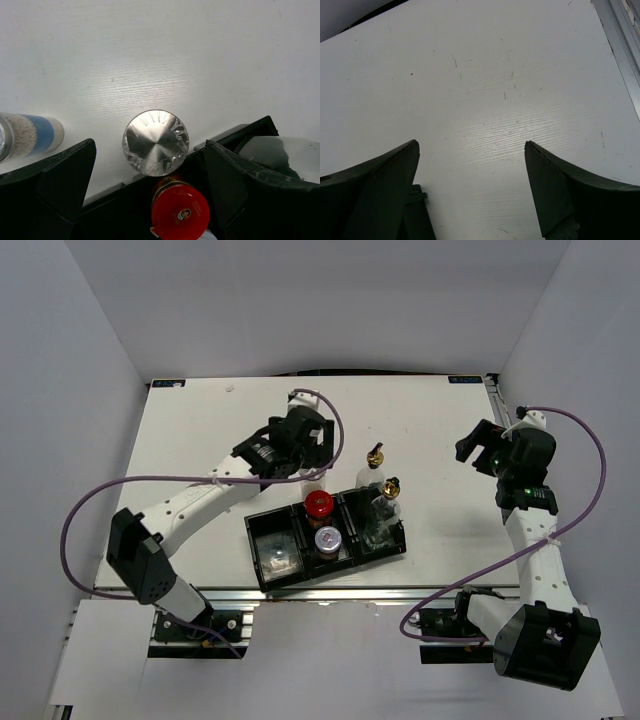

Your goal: Organize the condiment bottles

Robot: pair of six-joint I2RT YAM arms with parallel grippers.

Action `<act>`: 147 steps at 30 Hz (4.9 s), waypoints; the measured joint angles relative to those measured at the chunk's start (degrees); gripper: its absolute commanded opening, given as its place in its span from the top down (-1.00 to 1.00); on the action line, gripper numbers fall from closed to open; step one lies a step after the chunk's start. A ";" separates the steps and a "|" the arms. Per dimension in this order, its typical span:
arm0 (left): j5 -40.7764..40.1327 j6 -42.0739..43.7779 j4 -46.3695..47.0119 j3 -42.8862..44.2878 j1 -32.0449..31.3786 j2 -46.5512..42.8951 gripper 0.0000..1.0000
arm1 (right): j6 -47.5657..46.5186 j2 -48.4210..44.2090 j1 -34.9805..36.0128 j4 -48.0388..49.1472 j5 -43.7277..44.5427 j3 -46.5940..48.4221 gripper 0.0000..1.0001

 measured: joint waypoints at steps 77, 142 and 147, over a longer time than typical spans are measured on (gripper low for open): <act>4.02 -11.34 -21.18 -9.09 3.69 -15.69 0.99 | -1.27 1.81 -0.02 1.75 -1.57 -0.31 -0.79; -12.59 -15.37 -12.17 -10.93 7.58 -7.63 -0.96 | -3.39 -0.76 -0.04 3.96 -11.61 -0.37 -0.79; -11.93 -15.19 -8.94 -11.65 13.42 -6.73 -0.96 | -3.65 -1.03 -0.04 4.33 -11.85 -0.85 -0.79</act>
